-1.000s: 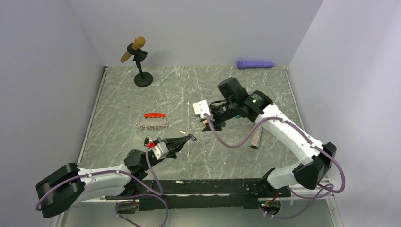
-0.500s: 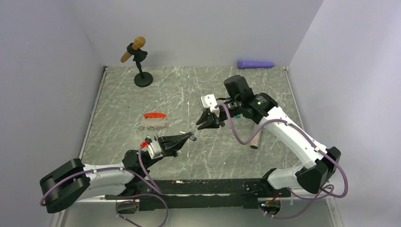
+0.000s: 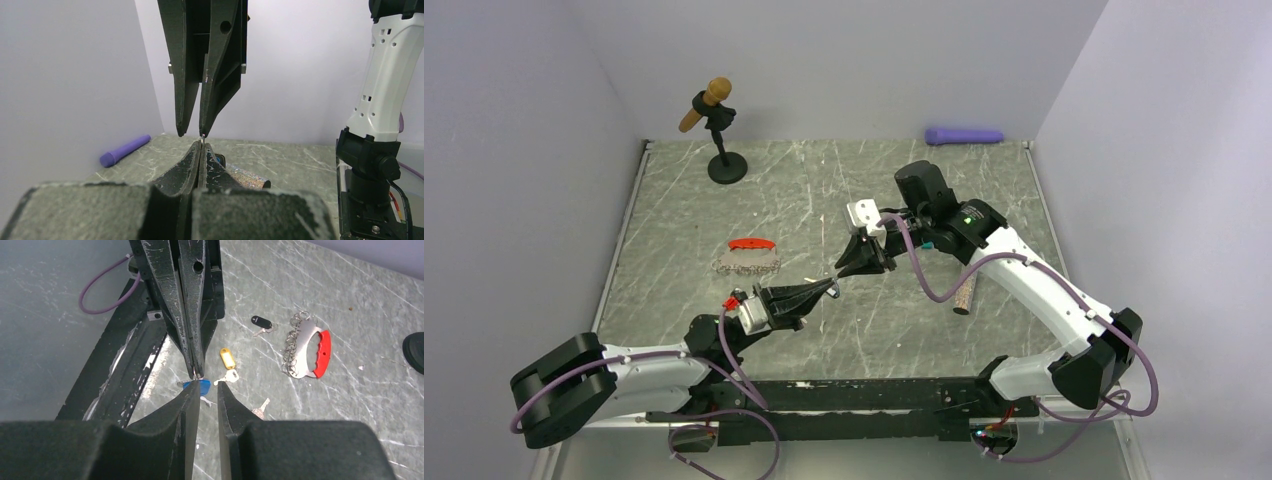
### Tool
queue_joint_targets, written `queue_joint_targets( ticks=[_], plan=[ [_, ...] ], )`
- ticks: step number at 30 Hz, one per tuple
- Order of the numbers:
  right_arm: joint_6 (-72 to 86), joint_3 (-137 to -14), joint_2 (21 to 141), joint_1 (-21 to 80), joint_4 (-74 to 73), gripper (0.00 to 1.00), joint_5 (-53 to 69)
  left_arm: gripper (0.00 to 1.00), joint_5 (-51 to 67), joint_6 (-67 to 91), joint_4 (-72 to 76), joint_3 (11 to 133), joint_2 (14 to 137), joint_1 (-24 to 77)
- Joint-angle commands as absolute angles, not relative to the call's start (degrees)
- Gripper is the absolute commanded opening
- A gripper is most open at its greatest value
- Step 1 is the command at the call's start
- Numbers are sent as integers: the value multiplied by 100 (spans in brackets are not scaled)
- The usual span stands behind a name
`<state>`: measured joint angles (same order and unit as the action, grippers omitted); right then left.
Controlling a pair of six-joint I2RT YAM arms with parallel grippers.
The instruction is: Put the keys on the keyring
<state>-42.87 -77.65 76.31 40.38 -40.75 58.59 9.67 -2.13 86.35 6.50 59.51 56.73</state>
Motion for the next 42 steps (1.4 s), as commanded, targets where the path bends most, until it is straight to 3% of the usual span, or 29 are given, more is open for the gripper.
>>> queue_joint_targets(
  ticks=[1, 17, 42],
  plan=[
    [-4420, -7761, 7614, 4119, -4119, 23, 6094, 0, 994, -172, 9519, 791, 5926, 5692],
    [-4330, -7787, 7565, 4013, -4134, 32, 5831, 0, 784, -225, 9502, 668, 5820, 5687],
    [-4034, -7702, 7695, 4075, -3744, 21, 6143, 0, 812, -165, 9519, 738, 5871, 5689]
  ],
)
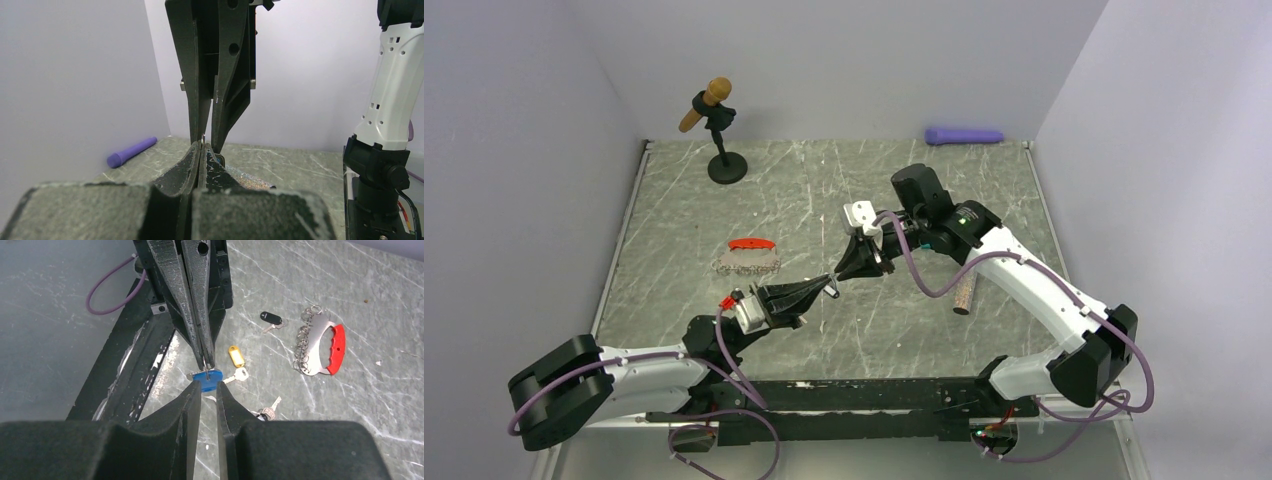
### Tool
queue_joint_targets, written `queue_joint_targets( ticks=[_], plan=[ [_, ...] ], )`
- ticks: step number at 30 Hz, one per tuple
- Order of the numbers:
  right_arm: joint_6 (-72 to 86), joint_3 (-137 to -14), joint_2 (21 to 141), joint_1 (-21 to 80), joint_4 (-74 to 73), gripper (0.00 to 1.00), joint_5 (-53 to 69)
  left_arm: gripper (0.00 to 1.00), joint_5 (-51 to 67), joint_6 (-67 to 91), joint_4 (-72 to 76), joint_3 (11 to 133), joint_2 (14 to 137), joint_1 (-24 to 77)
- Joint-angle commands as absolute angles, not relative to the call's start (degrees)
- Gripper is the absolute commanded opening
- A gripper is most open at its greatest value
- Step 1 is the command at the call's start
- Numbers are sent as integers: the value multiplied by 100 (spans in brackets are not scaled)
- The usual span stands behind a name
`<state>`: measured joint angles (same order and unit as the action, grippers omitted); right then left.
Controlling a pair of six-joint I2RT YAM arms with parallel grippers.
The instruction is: Put the keys on the keyring
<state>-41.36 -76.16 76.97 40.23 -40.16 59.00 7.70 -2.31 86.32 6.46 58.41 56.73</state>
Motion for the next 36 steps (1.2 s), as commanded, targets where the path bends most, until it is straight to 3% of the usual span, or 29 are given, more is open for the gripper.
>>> queue_joint_targets(
  ticks=[1, 9, 17, 21, 22, 24, 26, 36],
  plan=[
    [-4007, -7700, 7705, 4084, -3718, 21, 6149, 0, 808, -159, 9523, 738, 5875, 5687],
    [-3962, -7798, 7774, 4138, -3711, 17, 6212, 0, 774, -158, 9519, 695, 5846, 5689],
    [-4078, -7877, 7787, 4156, -3870, 0, 6232, 0, 771, -160, 9519, 701, 5855, 5687],
    [-4266, -8011, 7796, 4157, -4151, 0, 6108, 1, 739, -117, 9513, 653, 5851, 5687],
    [-4387, -8060, 7805, 4157, -4317, 0, 6022, 7, 698, -92, 9505, 613, 5832, 5687],
    [-4811, -8191, 7815, 4157, -4757, 0, 5784, 30, 669, -103, 9410, 481, 5711, 5687],
    [-5179, -8308, 7823, 4147, -5232, 0, 5455, 48, 583, -165, 9102, 316, 5423, 5687],
    [-5909, -8740, 8077, 4109, -6925, 0, 3376, 62, 136, -1187, 4672, 299, 2656, 5689]
  ],
)
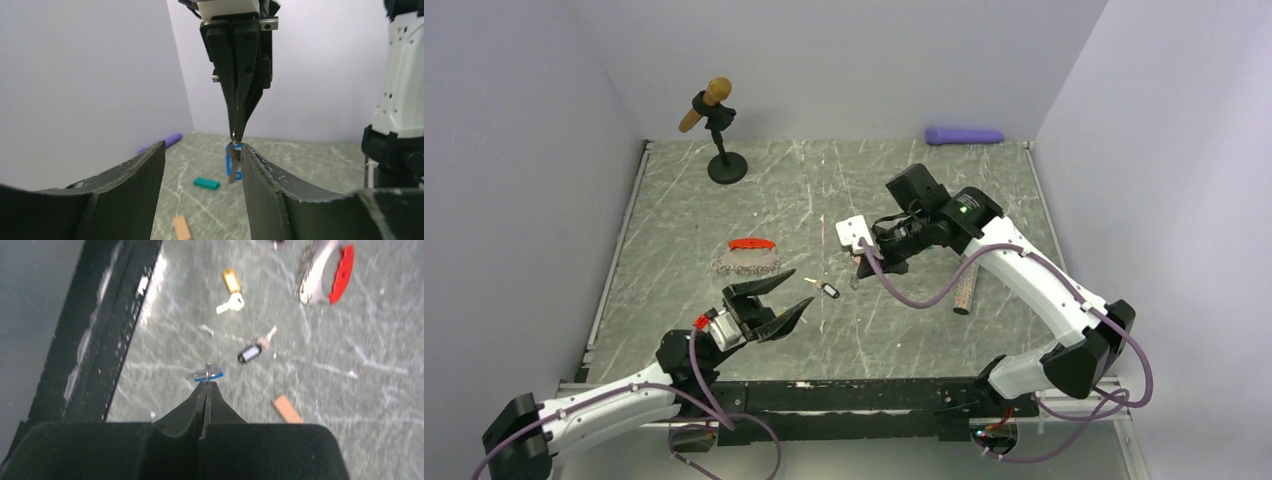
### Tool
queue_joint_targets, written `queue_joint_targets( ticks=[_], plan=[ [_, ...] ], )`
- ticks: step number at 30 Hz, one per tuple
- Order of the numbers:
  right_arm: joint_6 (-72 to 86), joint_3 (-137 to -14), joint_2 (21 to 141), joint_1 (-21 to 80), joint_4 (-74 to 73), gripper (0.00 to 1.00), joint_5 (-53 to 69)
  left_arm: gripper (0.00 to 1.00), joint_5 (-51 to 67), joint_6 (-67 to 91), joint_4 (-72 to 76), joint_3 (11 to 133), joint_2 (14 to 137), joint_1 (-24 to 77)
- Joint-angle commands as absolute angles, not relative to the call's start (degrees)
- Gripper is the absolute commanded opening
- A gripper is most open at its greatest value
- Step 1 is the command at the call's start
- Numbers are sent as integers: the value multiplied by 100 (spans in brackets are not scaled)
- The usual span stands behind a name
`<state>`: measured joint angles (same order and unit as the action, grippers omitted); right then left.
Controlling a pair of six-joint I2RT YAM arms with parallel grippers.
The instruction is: Put the keys on the keyring
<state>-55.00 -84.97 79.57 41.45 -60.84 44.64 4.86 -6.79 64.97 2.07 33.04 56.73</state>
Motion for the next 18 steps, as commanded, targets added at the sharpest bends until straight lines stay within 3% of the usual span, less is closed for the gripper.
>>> queue_joint_targets(
  ticks=[1, 8, 18],
  plan=[
    [-5913, -8676, 8087, 4059, -7020, 0, 3192, 62, 42, -1251, 4397, 291, 2456, 5687],
    [-5944, -7736, 7809, 3598, -7249, 0, 2109, 63, -66, -1241, 3342, 223, 1697, 5687],
    [-5807, -6577, 7532, 2737, -7075, 0, 1036, 61, -55, -1057, 3448, 211, 2012, 5687]
  ],
)
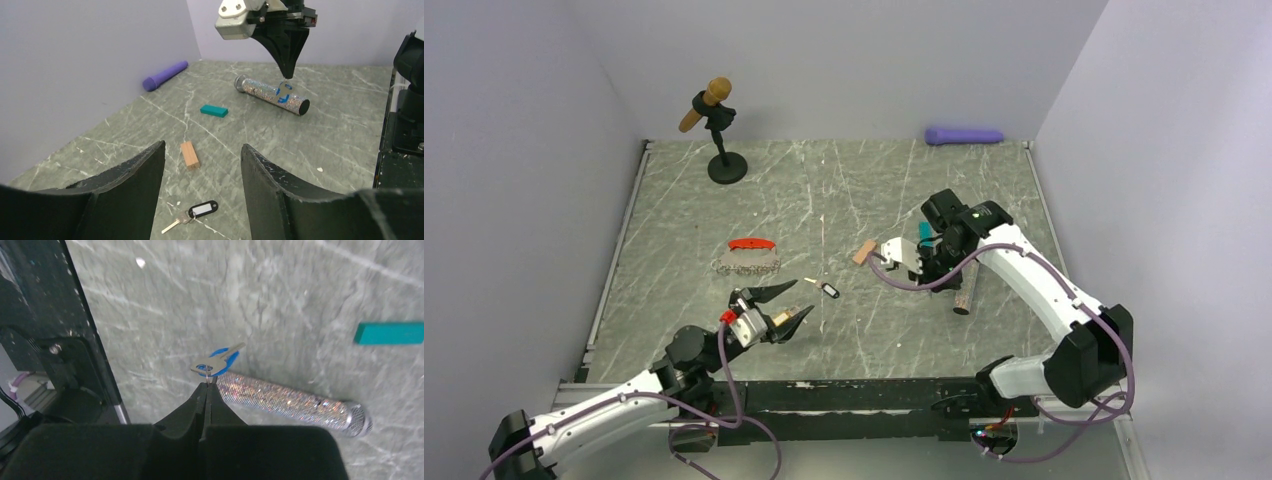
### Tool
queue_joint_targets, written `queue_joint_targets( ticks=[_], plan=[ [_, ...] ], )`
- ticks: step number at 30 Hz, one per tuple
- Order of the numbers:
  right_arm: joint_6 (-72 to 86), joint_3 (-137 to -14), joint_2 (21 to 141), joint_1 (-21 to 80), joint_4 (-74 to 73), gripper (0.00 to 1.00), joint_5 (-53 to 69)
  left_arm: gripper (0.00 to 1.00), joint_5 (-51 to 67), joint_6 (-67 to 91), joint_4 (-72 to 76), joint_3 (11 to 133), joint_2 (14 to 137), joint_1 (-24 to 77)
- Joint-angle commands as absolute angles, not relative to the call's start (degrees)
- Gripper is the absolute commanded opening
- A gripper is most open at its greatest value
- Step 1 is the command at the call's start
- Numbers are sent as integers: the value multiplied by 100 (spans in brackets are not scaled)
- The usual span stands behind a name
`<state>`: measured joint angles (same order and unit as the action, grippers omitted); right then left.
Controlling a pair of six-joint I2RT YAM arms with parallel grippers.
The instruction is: Put the keys on the keyring
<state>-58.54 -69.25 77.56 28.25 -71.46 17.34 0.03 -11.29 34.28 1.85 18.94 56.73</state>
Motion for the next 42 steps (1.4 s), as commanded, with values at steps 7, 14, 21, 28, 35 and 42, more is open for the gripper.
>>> queue_joint_targets(
  ticks=[7, 14, 21, 28, 35, 42],
  plan=[
    [-5430, -6122, 8212, 2736, -6258, 0, 713, 61, -53, -956, 3158, 304, 1846, 5687],
    [-5011, -6322, 9137, 2814, -5558, 0, 782, 61, -91, -830, 2767, 287, 1386, 5687],
    [-4674, -6433, 9569, 3029, -5106, 0, 1057, 60, -148, -803, 2588, 316, 1229, 5687],
    [-4446, -6351, 9720, 3121, -4701, 0, 1212, 61, -120, -794, 2685, 283, 1289, 5691],
    [-4273, -6348, 9996, 3252, -4372, 0, 1209, 61, -106, -793, 2667, 299, 1305, 5687],
    [-4175, -6425, 10178, 3374, -4278, 0, 1200, 61, -129, -774, 2593, 316, 1249, 5687]
  ],
)
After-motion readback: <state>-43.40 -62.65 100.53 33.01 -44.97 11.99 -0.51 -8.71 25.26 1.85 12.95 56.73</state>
